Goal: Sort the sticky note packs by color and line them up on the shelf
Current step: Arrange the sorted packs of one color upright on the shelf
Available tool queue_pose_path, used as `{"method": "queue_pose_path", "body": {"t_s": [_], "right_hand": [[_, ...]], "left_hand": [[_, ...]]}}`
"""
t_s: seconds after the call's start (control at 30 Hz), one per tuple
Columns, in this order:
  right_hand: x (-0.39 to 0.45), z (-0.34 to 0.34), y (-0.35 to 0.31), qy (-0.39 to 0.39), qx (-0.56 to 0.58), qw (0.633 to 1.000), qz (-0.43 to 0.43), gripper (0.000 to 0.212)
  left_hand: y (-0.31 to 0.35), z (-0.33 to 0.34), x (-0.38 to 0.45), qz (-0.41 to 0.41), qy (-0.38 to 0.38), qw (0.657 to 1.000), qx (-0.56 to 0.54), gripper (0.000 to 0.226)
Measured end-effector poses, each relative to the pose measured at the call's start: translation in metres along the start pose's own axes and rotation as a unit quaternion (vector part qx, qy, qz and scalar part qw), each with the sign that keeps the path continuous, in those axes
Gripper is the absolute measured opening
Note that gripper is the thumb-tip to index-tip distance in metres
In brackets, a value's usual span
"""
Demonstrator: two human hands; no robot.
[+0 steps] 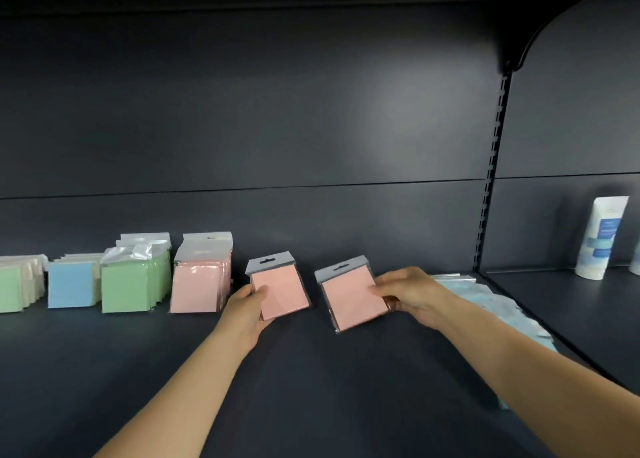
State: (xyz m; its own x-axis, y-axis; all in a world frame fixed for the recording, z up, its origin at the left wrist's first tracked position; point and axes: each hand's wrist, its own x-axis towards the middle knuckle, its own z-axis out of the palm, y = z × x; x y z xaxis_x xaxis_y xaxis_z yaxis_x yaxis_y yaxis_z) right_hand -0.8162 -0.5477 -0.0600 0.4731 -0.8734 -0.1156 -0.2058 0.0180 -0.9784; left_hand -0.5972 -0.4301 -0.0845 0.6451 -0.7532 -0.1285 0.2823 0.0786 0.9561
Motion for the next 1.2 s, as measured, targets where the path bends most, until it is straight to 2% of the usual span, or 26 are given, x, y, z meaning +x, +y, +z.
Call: {"method": "queue_pose_path", "body": {"t_s": [0.1,0.2,0.3,0.37,0.43,0.57,0.73,0.9,1.0,1.13,1.2], "right_hand": [[-0.017,0.027,-0.012,-0.004,0.091,0.996,-0.023,0.005],[-0.029,0.082,-0.023,-0.013,0.115,0.992,-0.048,0.012],[-0.035,0.155,-0.030,0.016,0.132,0.989,-0.068,0.005],[-0.036,0.197,-0.035,0.043,0.139,0.986,-0.080,0.009],[-0.036,0.236,-0.039,0.072,0.125,0.985,-0.094,0.010],[-0.035,0.286,-0.035,0.117,0.139,0.978,-0.100,0.007],[-0.034,0.300,-0.022,0.157,0.068,0.980,-0.099,0.008],[-0.024,0.301,-0.020,0.213,0.022,0.967,-0.135,0.017],[-0.012,0.303,-0.020,0.228,-0.013,0.962,-0.147,0.021],[0.007,0.310,-0.018,0.222,-0.083,0.963,-0.124,0.027],[0.011,0.312,-0.017,0.202,-0.078,0.969,-0.119,0.033]], "left_hand": [[0.011,-0.016,-0.006,-0.002,-0.016,0.999,-0.033,0.021],[0.035,-0.048,-0.014,0.031,-0.064,0.997,-0.032,0.022],[0.058,-0.089,-0.016,0.073,-0.114,0.991,0.006,0.027],[0.066,-0.114,-0.014,0.085,-0.137,0.987,0.023,0.030],[0.071,-0.138,-0.012,0.099,-0.167,0.979,0.055,0.024],[0.062,-0.167,0.000,0.141,-0.161,0.966,0.144,0.025],[0.044,-0.177,0.013,0.156,-0.130,0.955,0.216,0.028],[0.042,-0.166,0.030,0.277,-0.079,0.910,0.298,0.020],[0.039,-0.159,0.040,0.302,-0.049,0.897,0.319,0.027],[0.037,-0.153,0.051,0.257,-0.051,0.924,0.278,0.041],[0.037,-0.151,0.055,0.227,-0.076,0.937,0.254,0.046]]}}
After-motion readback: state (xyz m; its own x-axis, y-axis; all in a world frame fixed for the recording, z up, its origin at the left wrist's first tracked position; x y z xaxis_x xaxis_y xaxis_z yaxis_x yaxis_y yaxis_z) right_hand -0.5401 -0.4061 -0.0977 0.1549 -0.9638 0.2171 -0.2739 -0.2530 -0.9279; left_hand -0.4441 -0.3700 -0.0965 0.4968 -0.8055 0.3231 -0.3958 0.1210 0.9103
